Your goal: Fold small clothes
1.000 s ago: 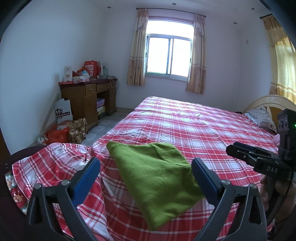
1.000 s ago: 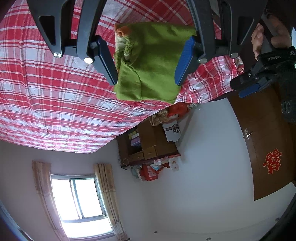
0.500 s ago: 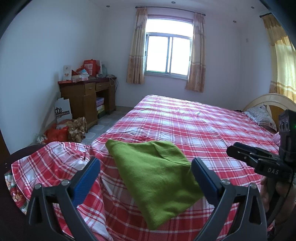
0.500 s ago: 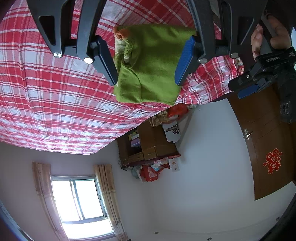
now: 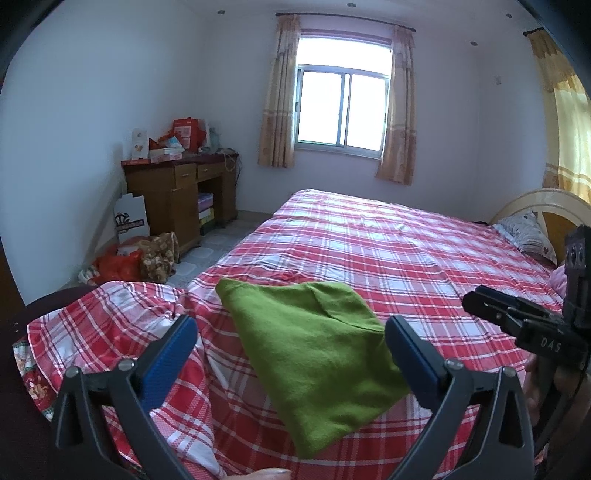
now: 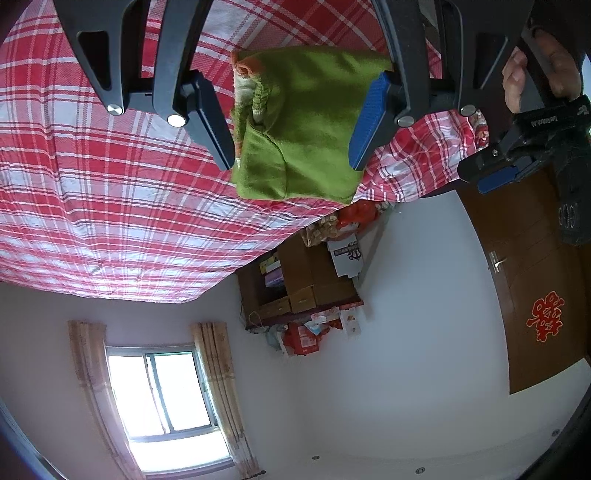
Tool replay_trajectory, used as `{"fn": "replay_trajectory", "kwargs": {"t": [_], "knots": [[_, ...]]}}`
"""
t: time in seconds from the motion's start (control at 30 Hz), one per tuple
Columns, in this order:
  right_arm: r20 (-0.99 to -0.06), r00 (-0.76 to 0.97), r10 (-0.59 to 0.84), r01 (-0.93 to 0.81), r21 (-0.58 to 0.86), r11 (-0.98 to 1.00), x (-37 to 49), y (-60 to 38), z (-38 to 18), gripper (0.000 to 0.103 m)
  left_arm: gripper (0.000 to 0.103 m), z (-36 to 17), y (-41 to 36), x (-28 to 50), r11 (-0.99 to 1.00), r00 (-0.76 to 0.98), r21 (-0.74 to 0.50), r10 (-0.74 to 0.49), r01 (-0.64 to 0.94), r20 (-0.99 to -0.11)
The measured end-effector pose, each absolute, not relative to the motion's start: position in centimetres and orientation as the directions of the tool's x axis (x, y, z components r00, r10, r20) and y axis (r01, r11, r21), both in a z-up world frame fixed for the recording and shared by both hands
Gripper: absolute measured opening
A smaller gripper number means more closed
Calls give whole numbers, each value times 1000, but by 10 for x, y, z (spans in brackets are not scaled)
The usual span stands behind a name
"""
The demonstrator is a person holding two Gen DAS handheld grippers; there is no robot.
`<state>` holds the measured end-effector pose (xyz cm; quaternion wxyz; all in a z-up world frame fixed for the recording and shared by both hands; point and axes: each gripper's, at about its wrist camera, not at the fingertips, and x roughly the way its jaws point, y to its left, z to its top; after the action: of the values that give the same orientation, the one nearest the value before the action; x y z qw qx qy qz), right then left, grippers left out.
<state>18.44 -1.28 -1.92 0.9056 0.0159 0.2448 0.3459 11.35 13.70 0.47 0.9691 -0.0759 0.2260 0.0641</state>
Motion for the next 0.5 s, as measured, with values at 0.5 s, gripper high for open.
{"fn": "replay_trajectory", "kwargs": {"t": [0.5], "knots": [[-467, 621, 630, -621, 198, 759, 186, -9, -30, 65, 103, -3, 136, 117, 979, 873, -60, 143, -193, -466]]}}
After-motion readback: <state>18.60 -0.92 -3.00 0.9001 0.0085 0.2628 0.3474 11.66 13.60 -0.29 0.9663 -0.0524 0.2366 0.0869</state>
